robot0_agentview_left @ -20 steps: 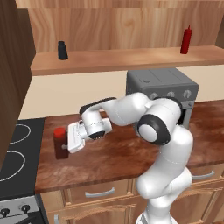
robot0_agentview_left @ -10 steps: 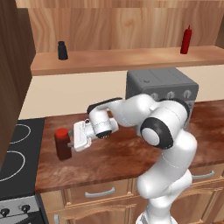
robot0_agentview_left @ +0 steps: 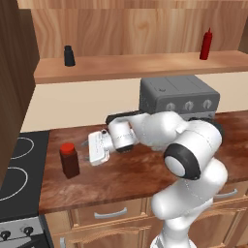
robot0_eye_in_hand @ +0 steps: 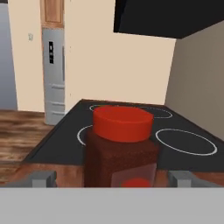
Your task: Collect the paprika, ketchup, and shaker from the cabinet and place them next to the stove.
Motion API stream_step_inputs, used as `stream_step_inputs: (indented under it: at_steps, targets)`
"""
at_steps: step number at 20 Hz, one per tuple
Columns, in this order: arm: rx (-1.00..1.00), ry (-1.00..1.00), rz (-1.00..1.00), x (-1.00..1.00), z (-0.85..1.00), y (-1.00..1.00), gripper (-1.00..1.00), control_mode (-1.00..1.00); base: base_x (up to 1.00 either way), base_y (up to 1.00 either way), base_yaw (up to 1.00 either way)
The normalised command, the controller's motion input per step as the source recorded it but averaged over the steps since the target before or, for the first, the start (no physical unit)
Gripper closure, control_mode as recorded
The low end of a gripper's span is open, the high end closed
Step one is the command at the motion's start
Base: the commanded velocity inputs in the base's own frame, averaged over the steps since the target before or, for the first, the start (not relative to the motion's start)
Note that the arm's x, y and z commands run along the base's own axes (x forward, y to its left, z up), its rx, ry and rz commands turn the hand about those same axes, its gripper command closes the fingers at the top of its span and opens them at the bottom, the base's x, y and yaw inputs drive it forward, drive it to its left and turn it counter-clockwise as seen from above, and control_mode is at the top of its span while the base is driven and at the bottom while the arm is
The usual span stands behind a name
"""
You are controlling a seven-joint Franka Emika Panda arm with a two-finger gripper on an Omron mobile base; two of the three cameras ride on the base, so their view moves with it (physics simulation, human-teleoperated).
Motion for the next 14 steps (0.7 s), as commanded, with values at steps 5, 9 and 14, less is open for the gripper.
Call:
stream_step_inputs:
  at_steps: [5, 9, 14]
  targets:
    - [0.00, -0.01, -0.12, -0.51, 0.57, -0.40, -1.00, -1.00, 0.00, 0.00, 0.00]
    - [0.00, 0.00, -0.16, -0.53, 0.85, -0.39, -1.00, -1.00, 0.00, 0.00, 0.00]
    - [0.00, 0.00, -0.19, -0.48, 0.99, -0.44, -1.00, -1.00, 0.00, 0.00, 0.00]
